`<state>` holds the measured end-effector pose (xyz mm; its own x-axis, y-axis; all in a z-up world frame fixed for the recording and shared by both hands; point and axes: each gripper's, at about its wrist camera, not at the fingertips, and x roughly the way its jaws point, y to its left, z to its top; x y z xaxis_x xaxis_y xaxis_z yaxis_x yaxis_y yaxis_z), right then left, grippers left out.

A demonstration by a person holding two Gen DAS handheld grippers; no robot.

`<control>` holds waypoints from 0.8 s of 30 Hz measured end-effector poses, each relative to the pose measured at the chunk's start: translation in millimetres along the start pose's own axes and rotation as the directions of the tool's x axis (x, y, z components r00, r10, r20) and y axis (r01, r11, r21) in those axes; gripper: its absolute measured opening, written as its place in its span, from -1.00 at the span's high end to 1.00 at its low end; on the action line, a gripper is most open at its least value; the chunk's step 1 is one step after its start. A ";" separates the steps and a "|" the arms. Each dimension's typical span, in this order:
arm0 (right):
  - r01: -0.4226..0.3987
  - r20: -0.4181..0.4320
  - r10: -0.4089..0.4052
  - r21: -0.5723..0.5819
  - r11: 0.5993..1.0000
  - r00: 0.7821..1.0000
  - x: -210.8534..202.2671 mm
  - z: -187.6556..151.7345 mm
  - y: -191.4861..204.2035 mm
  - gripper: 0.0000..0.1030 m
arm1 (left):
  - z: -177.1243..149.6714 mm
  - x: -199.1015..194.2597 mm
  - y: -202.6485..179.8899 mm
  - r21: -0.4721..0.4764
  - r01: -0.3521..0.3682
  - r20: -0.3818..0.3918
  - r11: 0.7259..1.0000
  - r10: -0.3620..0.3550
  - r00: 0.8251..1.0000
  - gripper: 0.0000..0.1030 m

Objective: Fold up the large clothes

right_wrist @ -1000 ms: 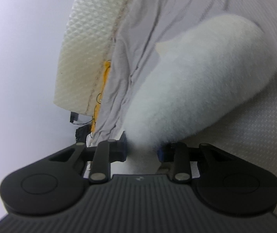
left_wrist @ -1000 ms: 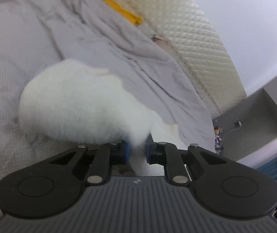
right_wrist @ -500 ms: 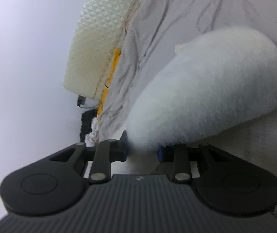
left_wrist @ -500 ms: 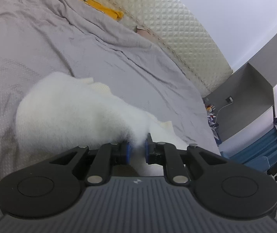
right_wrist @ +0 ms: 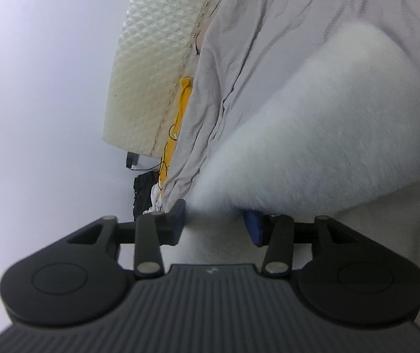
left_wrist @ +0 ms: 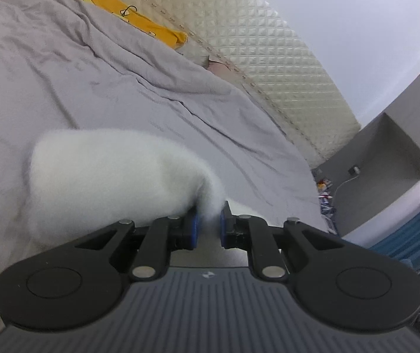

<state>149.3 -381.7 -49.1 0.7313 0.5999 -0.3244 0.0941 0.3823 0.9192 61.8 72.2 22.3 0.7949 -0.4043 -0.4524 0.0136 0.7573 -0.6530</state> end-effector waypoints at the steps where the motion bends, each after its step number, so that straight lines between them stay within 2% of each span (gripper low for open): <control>1: 0.004 0.001 -0.004 -0.001 1.000 1.000 7.6 6.6 0.8 -0.03 | 5.2 9.8 -1.3 0.007 -0.009 -0.001 1.000 0.009 1.000 0.69; 7: 0.052 0.003 -0.052 -0.004 0.999 0.999 54.6 35.0 -13.0 -0.07 | 27.6 70.4 3.6 0.024 -0.057 -0.024 0.998 0.057 0.998 0.69; 12: 0.051 -0.011 -0.052 -0.009 0.999 0.999 90.9 52.8 -32.5 0.00 | 40.6 122.1 18.4 0.056 -0.091 -0.034 0.994 0.093 0.995 0.69; 18: 0.061 0.008 -0.060 -0.073 0.995 0.998 123.5 69.8 -42.3 0.04 | 46.2 179.7 54.2 0.058 -0.090 -0.069 0.994 0.094 0.993 0.69; 22: 0.064 0.010 -0.064 -0.148 0.987 0.998 142.3 76.3 -45.2 0.06 | 49.6 209.0 83.7 -0.010 -0.064 -0.100 0.998 0.063 0.993 0.69; 24: 0.067 0.008 -0.067 -0.156 0.985 0.998 147.3 79.3 -47.1 0.10 | 51.1 215.9 88.9 -0.014 -0.058 -0.105 0.998 0.056 0.993 0.69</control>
<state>306.1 -367.1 -122.5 0.7287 0.5674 -0.3835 0.0365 0.5270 0.8491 265.6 78.5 -102.4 0.7266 -0.4128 -0.5493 -0.0408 0.7721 -0.6342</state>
